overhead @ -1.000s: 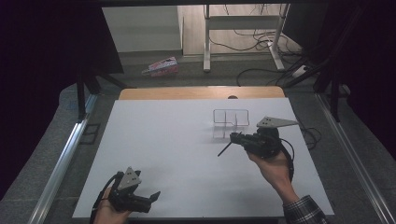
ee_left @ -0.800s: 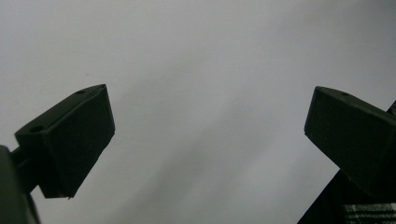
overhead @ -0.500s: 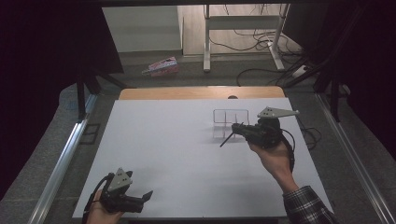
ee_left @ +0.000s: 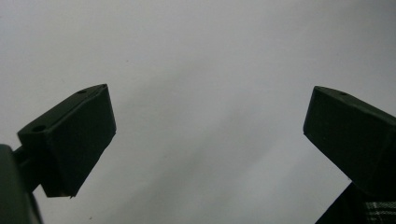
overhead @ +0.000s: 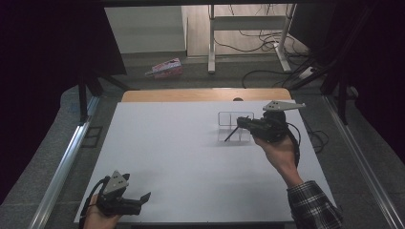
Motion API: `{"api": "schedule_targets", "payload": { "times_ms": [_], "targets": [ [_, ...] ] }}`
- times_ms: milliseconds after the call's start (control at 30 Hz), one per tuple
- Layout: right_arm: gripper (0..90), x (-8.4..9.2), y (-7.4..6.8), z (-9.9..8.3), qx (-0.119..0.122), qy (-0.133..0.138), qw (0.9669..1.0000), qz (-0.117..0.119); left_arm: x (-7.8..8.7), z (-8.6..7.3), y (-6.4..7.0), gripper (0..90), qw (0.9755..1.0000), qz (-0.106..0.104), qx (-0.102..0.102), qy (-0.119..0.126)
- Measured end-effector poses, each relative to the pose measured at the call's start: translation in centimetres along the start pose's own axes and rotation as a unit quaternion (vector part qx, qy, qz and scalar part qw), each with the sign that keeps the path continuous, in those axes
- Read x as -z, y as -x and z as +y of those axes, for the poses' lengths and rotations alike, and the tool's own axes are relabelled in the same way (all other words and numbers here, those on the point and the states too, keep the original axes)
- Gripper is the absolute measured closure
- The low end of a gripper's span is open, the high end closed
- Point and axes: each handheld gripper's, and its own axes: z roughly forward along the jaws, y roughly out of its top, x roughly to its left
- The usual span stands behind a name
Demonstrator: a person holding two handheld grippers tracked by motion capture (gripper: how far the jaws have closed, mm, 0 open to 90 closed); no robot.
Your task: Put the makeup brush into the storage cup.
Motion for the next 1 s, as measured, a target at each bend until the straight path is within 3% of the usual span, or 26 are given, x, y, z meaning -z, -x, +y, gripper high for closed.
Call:
{"api": "schedule_targets", "payload": {
  "times_ms": [267, 1000],
  "targets": [
    [84.6, -0.4, 0.7, 1.2, 0.001, 0.006, 0.9999, -0.012, -0.1, -0.1, -0.2, 2.8, 0.9999, -0.001, 0.01, 0.004],
    [84.7, -1.8, 2.4, 4.2, 0.004, 0.023, 0.9986, -0.047, -0.2, -0.1, -0.1, 2.4, 1.0, -0.002, 0.002, -0.004]
  ]
}}
